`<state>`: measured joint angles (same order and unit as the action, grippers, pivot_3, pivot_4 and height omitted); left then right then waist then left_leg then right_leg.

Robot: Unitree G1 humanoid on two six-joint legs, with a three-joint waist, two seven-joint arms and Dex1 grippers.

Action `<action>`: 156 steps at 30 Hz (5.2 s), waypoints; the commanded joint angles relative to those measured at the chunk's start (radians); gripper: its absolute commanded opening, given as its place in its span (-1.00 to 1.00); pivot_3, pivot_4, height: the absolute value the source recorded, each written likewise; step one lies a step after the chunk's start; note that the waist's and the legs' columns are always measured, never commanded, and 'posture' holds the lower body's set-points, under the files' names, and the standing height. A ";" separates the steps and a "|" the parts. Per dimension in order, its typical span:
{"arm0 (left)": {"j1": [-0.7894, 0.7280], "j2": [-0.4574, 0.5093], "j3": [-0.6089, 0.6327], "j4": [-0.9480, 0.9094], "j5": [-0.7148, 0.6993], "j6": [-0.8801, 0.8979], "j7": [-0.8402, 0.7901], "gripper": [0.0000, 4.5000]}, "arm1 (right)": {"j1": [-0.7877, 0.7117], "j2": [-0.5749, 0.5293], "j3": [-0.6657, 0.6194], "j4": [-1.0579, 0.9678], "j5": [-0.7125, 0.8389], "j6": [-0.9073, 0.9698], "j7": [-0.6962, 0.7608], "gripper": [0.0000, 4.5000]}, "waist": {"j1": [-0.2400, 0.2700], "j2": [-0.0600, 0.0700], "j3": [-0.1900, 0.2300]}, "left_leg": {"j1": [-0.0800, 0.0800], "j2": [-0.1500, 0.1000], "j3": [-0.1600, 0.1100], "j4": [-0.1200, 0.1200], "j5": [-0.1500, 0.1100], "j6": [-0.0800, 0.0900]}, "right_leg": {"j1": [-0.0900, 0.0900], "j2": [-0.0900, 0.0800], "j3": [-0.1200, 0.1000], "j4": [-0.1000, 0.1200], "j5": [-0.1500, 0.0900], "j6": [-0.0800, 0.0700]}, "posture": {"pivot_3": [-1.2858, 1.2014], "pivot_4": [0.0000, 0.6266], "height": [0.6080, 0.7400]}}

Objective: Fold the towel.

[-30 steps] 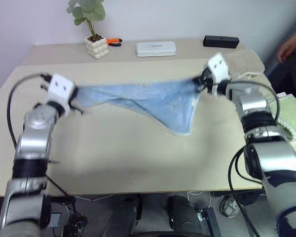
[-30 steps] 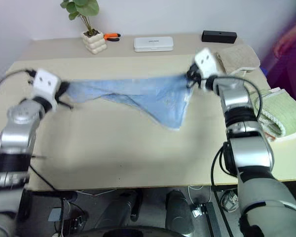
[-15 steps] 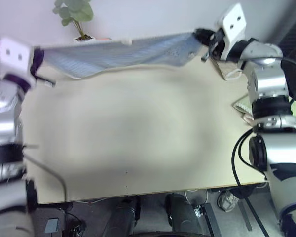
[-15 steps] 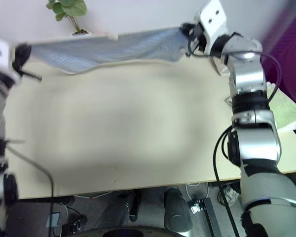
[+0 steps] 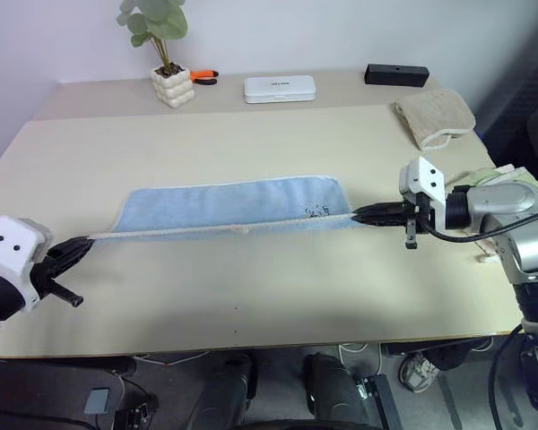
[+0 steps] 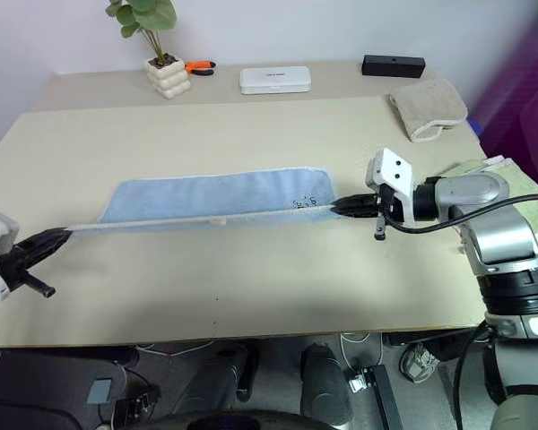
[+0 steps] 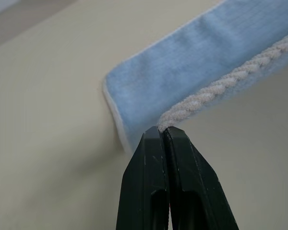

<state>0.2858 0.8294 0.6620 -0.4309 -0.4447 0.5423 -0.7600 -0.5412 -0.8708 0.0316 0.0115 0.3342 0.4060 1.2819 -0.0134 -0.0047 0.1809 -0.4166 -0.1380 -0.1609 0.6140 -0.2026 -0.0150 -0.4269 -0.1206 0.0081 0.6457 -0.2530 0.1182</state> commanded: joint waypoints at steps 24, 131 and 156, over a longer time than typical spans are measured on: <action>-0.825 -0.034 -0.505 1.088 0.366 -0.498 0.090 -1.00 | -0.535 0.401 0.122 1.038 -0.392 -0.523 -0.426 -0.99 | -0.025 0.000 0.000 | 0.003 0.002 0.005 -0.002 0.001 -0.002 | -0.002 0.005 0.003 0.002 0.006 0.004 | 0.03 -0.52 1.00; -0.370 -0.382 -0.535 0.010 0.036 -0.195 0.225 0.32 | -0.097 0.552 0.167 0.073 -0.147 0.100 -0.697 -0.97 | 0.000 -0.001 -0.003 | 0.007 0.013 0.020 -0.003 -0.003 0.005 | 0.002 0.014 0.015 -0.012 0.010 0.002 | 0.03 -0.52 1.00; -0.092 -0.684 -0.156 -0.128 -0.492 0.188 0.771 1.00 | -0.232 0.455 0.272 0.212 -0.393 -0.599 -0.502 0.98 | 0.001 -0.003 -0.003 | 0.007 0.015 0.020 -0.002 -0.004 0.003 | 0.004 0.017 0.015 -0.013 0.011 0.002 | 0.03 -0.52 1.00</action>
<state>0.1993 0.1519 0.4639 -0.5386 -0.8604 0.7098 -0.0422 -0.7442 -0.4249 0.3062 0.2311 -0.0656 -0.1650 0.7638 -0.0121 -0.0073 0.1778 -0.4094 -0.1231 -0.1407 0.6125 -0.2071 -0.0121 -0.4233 -0.1035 0.0235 0.6327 -0.2416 0.1204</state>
